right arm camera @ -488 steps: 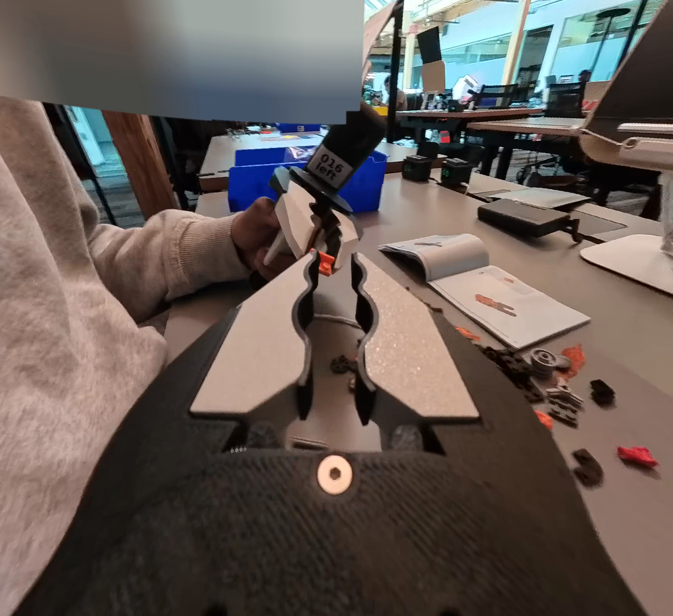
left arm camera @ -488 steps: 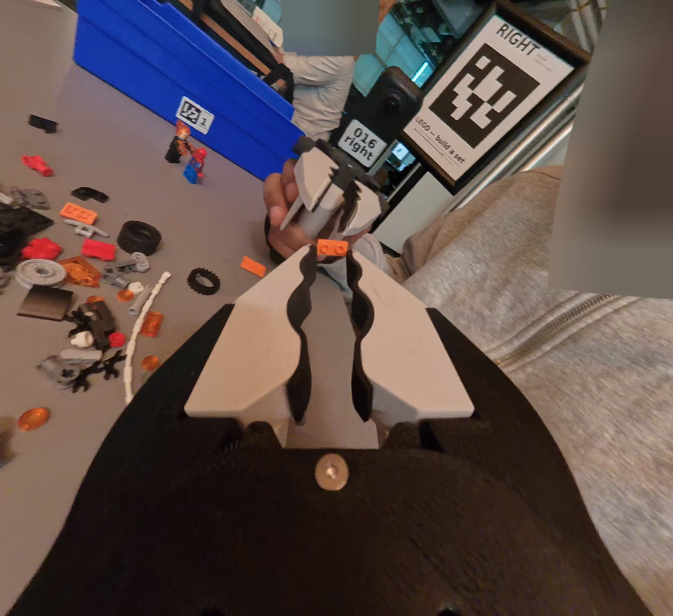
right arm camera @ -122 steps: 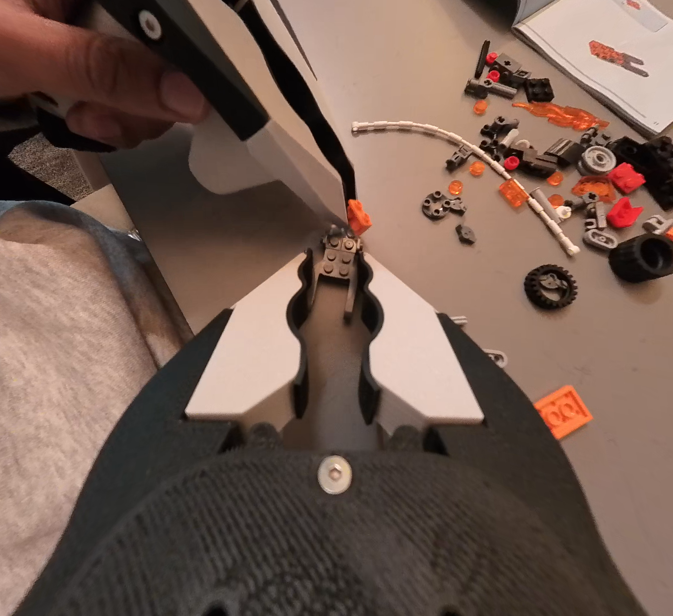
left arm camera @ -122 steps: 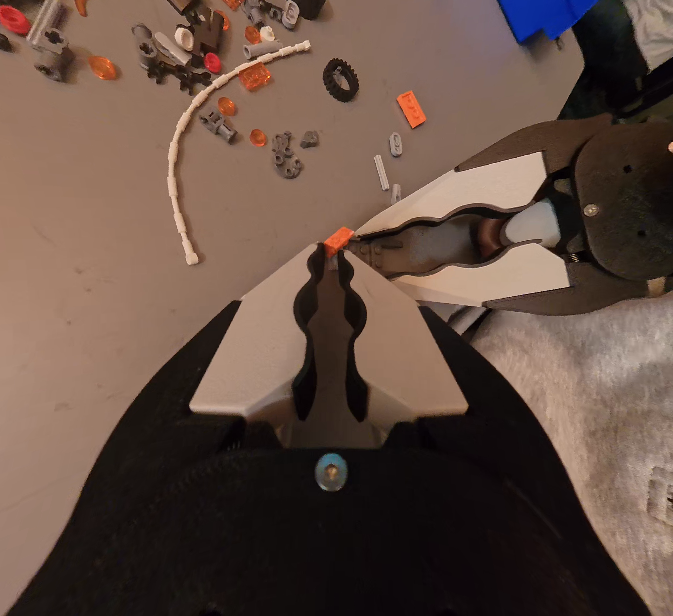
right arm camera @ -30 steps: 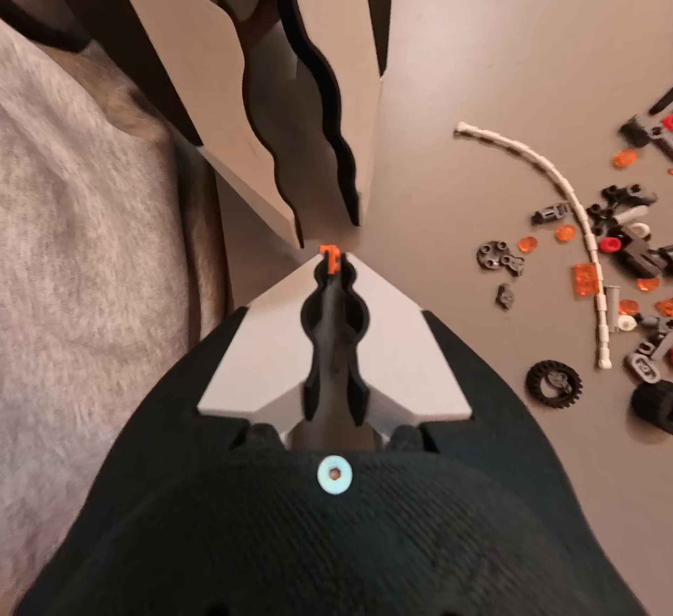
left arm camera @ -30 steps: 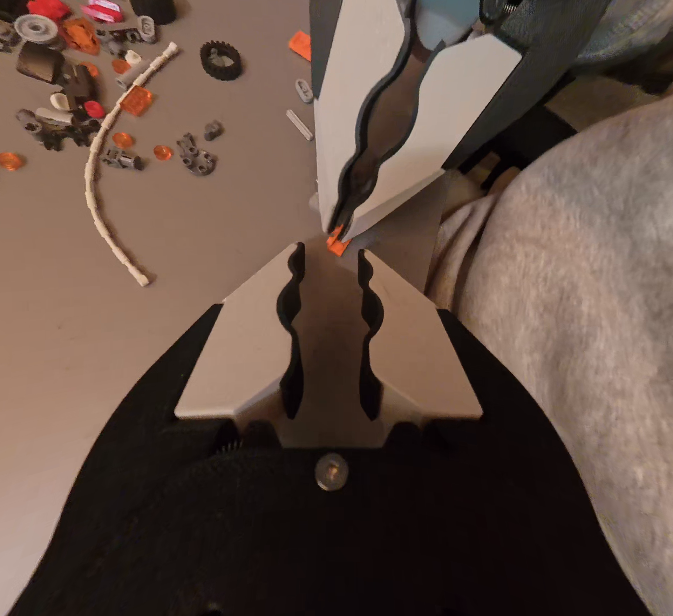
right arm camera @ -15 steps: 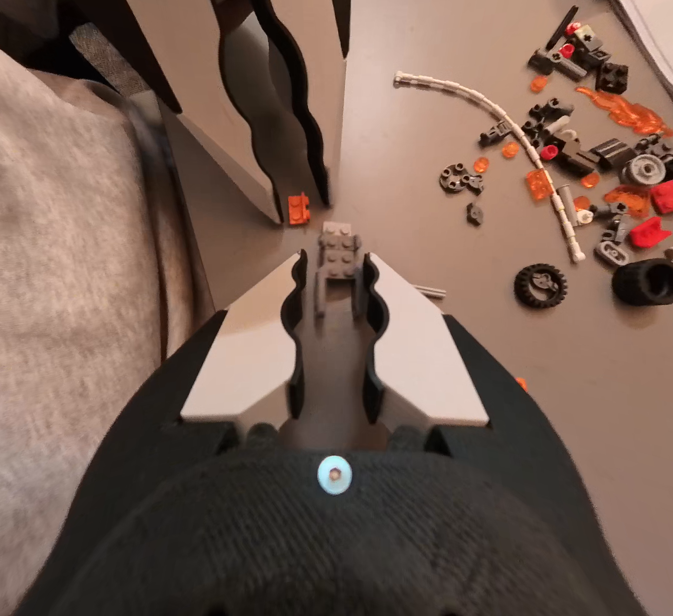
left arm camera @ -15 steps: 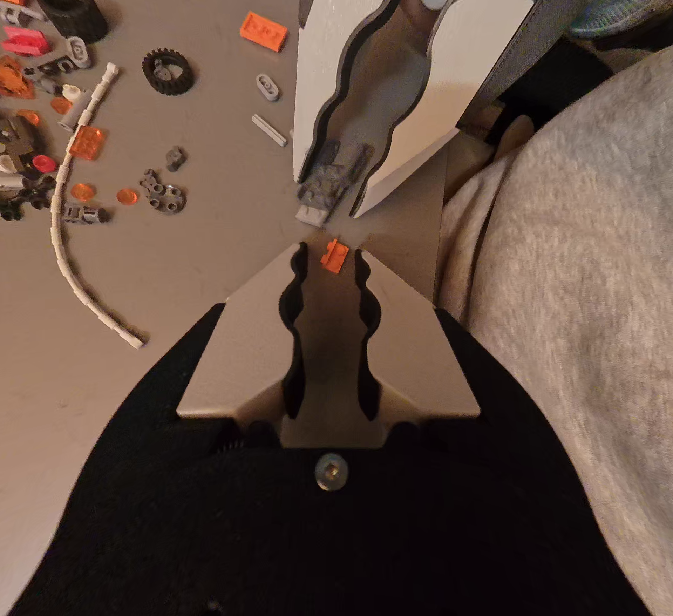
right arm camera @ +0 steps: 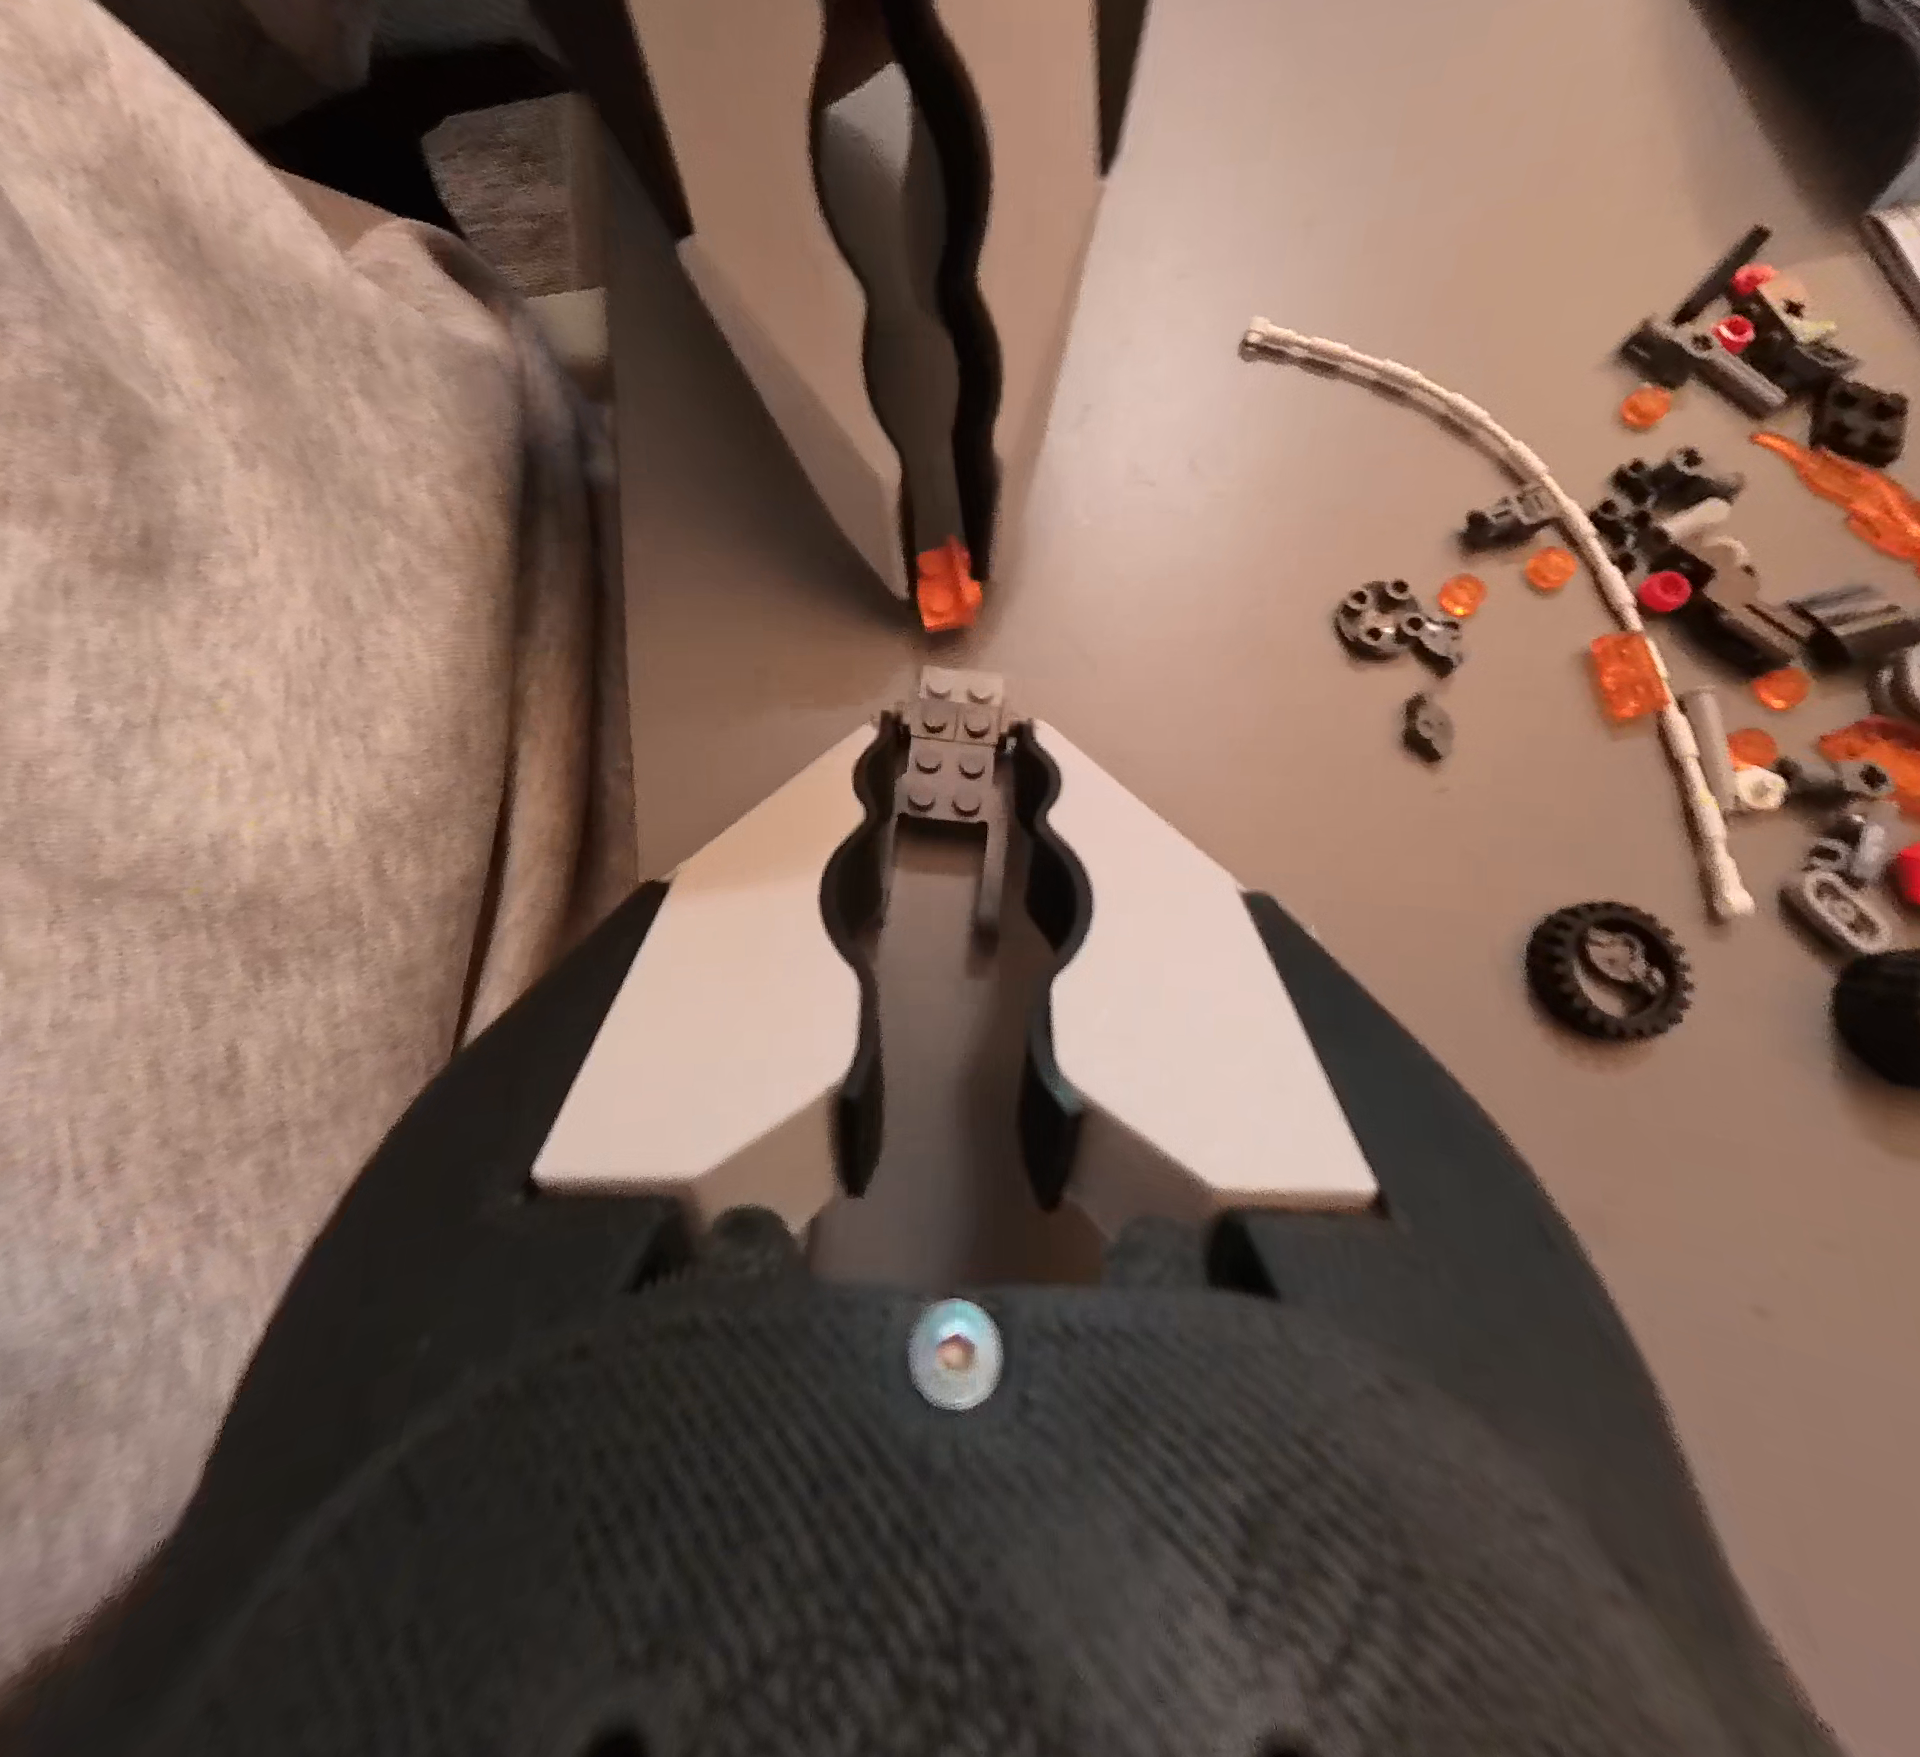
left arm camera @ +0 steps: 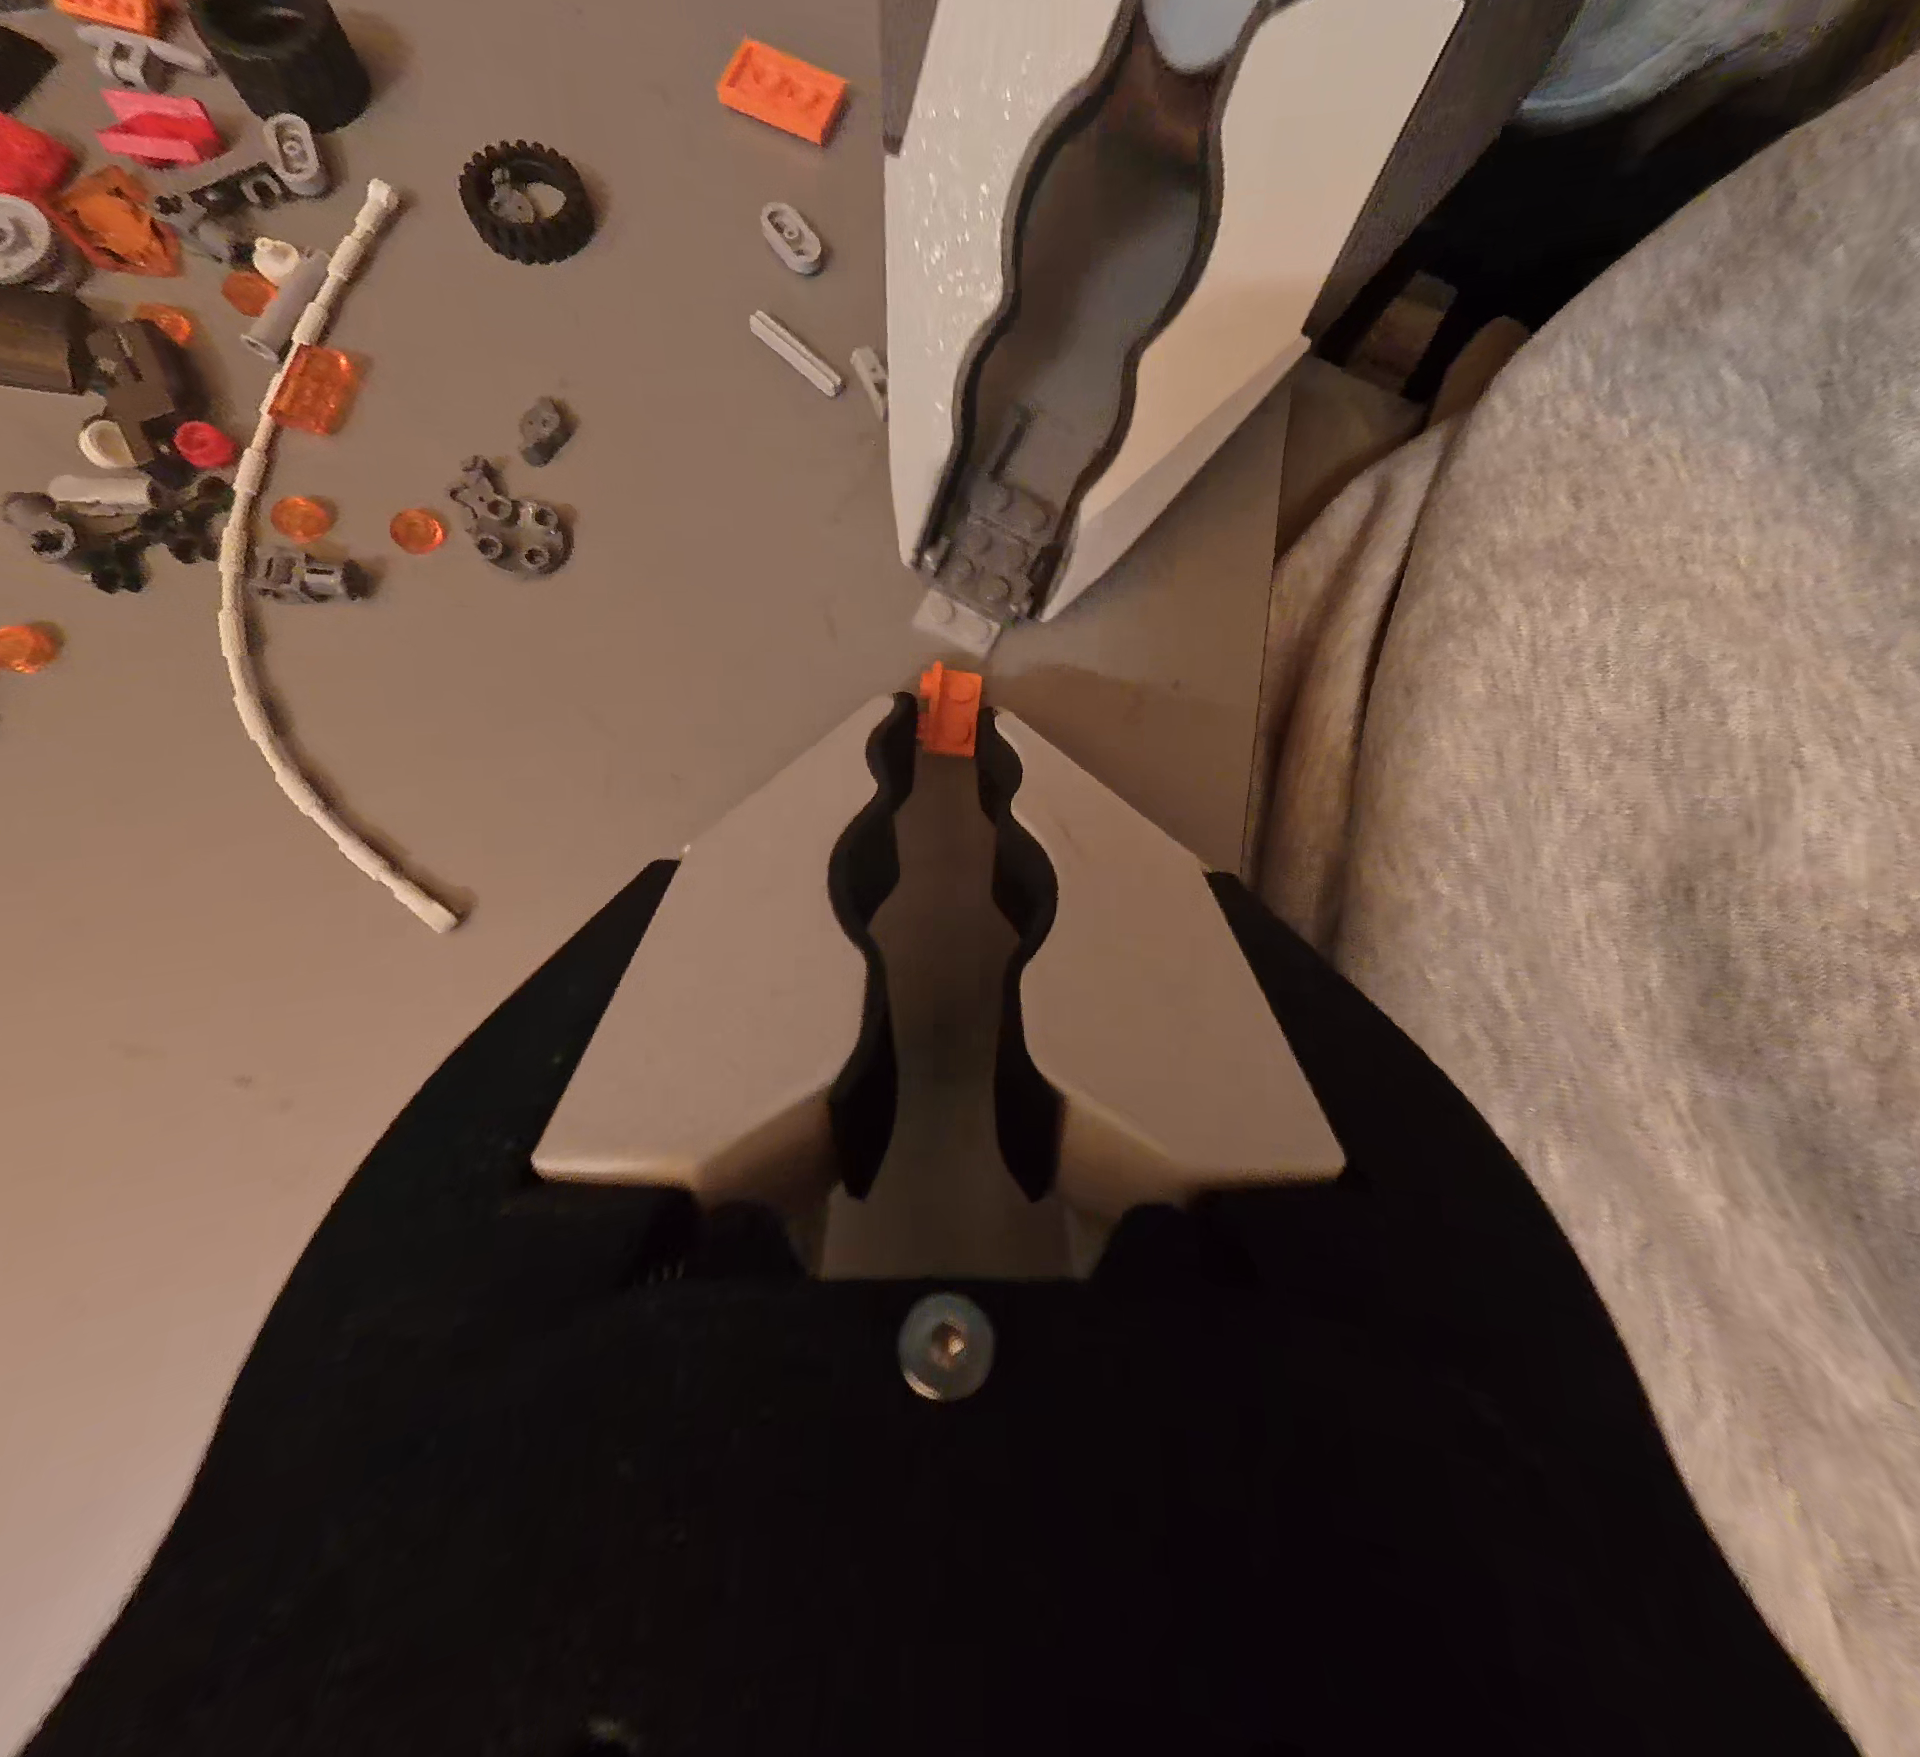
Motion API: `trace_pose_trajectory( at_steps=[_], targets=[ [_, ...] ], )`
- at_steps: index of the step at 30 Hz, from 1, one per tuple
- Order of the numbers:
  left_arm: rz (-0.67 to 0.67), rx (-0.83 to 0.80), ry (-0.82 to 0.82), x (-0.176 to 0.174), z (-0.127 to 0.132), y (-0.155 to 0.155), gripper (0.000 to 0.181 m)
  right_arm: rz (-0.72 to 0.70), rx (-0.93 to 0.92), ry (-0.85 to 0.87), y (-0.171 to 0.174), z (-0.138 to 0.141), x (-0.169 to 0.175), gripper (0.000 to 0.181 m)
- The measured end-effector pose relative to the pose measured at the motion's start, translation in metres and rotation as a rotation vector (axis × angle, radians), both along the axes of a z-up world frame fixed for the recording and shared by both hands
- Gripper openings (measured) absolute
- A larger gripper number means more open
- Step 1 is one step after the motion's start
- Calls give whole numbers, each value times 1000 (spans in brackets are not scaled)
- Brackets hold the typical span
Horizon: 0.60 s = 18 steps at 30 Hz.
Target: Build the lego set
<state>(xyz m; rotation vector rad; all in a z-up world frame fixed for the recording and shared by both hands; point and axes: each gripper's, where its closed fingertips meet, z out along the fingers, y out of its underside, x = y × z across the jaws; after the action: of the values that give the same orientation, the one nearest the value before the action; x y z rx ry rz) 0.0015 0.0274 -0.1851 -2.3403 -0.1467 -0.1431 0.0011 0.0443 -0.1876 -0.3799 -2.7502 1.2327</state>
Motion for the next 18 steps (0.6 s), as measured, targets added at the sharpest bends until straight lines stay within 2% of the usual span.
trace_pose_trajectory(
  at_steps=[5,18],
  targets=[
    [-47,21,-50,2,5,2,10,109,-6,27,-7,0,7,21],
    [-91,-71,-127,6,-3,-1,10,232,-10,-2,-10,0,11,21]
  ],
)
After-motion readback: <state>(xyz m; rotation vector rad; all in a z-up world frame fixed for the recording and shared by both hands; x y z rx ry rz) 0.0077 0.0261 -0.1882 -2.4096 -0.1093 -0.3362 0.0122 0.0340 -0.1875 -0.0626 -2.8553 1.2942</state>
